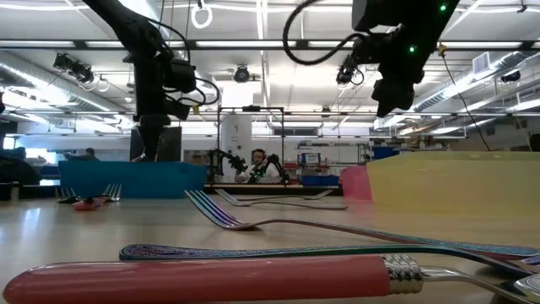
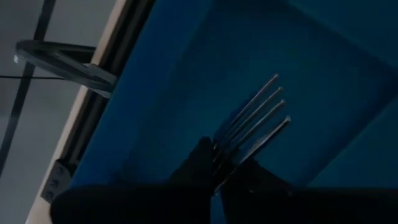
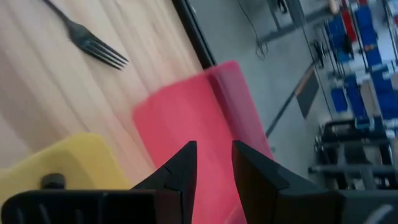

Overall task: Sort silverware by color (type)
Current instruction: Put the red fork into the blue bin, then put the blue fork into the red bin

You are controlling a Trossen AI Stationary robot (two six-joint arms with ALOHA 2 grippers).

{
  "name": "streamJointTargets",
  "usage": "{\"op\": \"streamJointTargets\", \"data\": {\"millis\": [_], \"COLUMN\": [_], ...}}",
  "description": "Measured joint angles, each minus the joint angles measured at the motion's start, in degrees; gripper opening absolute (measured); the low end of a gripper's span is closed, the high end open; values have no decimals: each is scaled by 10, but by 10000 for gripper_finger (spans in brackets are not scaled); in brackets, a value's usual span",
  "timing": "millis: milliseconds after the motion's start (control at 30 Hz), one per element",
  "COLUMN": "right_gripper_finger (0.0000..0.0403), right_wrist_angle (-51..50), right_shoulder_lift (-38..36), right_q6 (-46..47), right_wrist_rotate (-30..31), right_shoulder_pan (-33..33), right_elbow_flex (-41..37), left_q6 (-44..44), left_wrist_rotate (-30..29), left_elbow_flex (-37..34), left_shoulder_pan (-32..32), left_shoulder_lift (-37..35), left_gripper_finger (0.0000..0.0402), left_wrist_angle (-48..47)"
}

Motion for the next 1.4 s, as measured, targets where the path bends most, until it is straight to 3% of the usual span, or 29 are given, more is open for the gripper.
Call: {"op": "streamJointTargets", "data": {"millis": [500, 1033, 1267, 1400], "right_gripper_finger": [108, 108, 108, 108], "right_wrist_angle": [19, 76, 110, 180], "right_shoulder_lift": [0, 0, 0, 0], "right_q6": [12, -44, -43, -64], "right_wrist_rotate": [-34, -74, -76, -118], "right_shoulder_pan": [-23, -23, -23, -23], "right_elbow_flex": [0, 0, 0, 0], "left_q6": [-27, -51, -51, -56], "left_wrist_rotate": [0, 1, 2, 1], "left_elbow_flex": [0, 0, 0, 0], "left_shoulder_pan": [-1, -1, -1, -7], "left_shoulder_lift": [12, 12, 12, 12], "left_gripper_finger": [14, 15, 61, 94], "left_wrist_angle": [-4, 33, 28, 38]}}
